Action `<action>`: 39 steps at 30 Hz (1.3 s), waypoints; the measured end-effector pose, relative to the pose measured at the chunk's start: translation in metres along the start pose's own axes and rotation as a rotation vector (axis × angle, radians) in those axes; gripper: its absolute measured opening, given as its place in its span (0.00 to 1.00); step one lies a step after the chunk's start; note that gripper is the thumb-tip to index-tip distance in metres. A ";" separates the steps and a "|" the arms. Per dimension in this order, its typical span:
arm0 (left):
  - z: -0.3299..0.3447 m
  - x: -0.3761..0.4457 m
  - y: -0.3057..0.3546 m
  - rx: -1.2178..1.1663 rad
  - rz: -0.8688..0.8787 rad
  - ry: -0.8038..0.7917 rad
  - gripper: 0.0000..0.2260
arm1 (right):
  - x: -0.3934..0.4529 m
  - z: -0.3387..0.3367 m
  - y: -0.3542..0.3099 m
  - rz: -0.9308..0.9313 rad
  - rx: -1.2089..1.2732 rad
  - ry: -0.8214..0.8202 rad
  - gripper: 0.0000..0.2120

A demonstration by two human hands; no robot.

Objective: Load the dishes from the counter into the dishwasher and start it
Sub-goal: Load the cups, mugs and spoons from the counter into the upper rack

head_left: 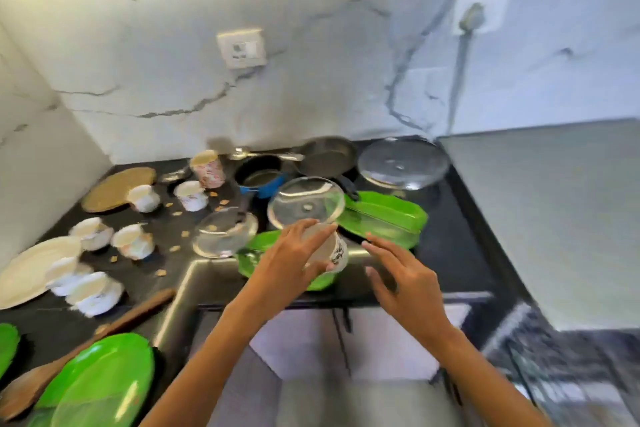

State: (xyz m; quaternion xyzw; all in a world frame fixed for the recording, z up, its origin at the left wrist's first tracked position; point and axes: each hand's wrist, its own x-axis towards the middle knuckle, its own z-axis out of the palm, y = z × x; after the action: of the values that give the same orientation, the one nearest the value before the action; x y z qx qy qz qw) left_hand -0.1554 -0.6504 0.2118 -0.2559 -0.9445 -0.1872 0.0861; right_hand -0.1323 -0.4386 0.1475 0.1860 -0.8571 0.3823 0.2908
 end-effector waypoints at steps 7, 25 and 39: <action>0.140 0.010 0.193 -0.481 0.119 -0.255 0.27 | -0.154 -0.141 0.066 0.271 -0.100 -0.005 0.34; 0.495 0.027 0.259 0.153 0.550 -0.519 0.29 | -0.352 -0.220 0.305 0.701 -0.597 -0.120 0.30; 0.506 0.012 0.264 0.113 0.474 -0.420 0.23 | -0.277 -0.168 0.385 0.680 -0.493 -0.305 0.33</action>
State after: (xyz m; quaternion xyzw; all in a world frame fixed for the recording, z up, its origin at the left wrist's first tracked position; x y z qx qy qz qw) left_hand -0.0634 -0.2326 -0.1668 -0.4967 -0.8645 -0.0525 -0.0553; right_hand -0.0702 -0.0381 -0.1501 -0.1267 -0.9682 0.2087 0.0544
